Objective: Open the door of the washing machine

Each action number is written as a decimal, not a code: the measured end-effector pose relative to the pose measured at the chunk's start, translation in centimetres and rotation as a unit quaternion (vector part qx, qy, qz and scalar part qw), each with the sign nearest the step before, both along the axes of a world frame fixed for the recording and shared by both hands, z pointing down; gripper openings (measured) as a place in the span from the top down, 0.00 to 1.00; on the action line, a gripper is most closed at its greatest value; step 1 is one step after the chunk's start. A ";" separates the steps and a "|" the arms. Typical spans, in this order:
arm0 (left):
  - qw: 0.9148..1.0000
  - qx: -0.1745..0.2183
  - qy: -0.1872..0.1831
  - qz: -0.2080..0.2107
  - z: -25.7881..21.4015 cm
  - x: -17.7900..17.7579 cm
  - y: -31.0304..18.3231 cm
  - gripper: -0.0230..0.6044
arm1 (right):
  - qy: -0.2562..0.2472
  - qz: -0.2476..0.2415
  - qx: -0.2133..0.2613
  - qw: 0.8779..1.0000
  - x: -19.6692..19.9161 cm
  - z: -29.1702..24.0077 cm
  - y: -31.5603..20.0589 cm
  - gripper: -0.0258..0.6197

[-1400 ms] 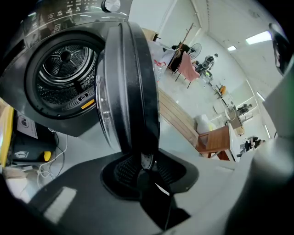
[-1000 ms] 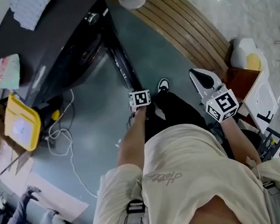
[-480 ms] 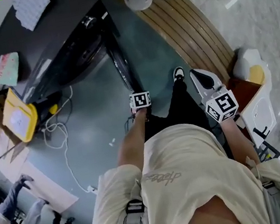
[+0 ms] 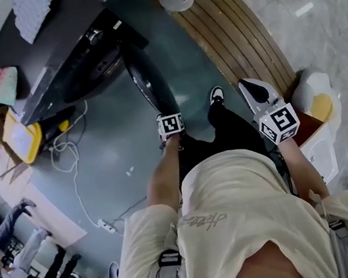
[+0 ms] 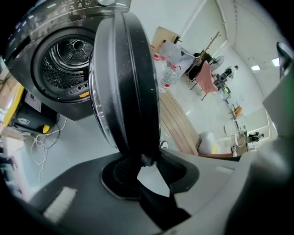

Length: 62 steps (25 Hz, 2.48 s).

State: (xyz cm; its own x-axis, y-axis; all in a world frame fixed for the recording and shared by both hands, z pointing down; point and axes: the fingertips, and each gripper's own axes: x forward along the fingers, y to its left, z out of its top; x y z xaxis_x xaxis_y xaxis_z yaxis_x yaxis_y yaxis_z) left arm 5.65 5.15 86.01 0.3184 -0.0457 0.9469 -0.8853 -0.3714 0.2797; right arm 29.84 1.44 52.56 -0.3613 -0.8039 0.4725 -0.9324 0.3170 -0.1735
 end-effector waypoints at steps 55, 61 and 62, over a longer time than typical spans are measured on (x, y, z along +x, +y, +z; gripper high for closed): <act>0.991 0.011 0.092 -0.100 -0.9 27.9 -11.0 0.83 | -0.012 0.047 -0.054 0.997 17.3 2.3 2.1 0.96; 0.991 0.008 0.107 -0.078 -1.0 29.8 -12.8 0.86 | -0.014 0.062 -0.059 0.996 18.6 2.6 2.6 0.96; 0.991 0.003 0.114 -0.076 -1.2 30.3 -12.9 0.85 | -0.014 0.065 -0.060 0.996 18.8 2.6 2.8 0.96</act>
State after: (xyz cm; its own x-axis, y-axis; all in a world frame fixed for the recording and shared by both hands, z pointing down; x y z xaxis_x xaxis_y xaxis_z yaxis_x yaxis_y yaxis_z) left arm 35.99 -7.74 84.84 0.5121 -0.1145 0.8513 -0.8457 -0.2403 0.4764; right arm 48.63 4.19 55.20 -0.2718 -0.7832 0.5592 -0.9587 0.1696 -0.2284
